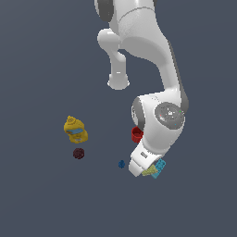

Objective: Pick up a designated object from a clutter of objects.

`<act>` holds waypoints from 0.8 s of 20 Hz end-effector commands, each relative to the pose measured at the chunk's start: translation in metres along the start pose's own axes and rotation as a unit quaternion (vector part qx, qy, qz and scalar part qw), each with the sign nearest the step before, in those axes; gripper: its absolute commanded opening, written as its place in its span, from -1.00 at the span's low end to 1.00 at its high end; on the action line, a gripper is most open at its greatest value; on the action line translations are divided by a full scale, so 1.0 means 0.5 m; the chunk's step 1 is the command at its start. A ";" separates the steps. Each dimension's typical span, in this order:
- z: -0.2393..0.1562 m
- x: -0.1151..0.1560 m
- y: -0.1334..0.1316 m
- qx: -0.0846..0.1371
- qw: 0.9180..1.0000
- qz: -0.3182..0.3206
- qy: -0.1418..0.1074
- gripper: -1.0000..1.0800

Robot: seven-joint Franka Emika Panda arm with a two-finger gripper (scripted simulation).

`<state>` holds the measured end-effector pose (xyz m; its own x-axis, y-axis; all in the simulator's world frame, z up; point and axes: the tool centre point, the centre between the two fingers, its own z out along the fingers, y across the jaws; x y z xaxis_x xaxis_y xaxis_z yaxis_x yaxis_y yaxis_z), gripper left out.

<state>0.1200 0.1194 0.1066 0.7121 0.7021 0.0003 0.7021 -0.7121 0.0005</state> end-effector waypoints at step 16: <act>0.085 0.001 0.000 0.000 1.000 -0.002 0.000 -1.00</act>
<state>0.1213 0.1223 0.0673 0.7076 0.7066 0.0043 0.7066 -0.7076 0.0017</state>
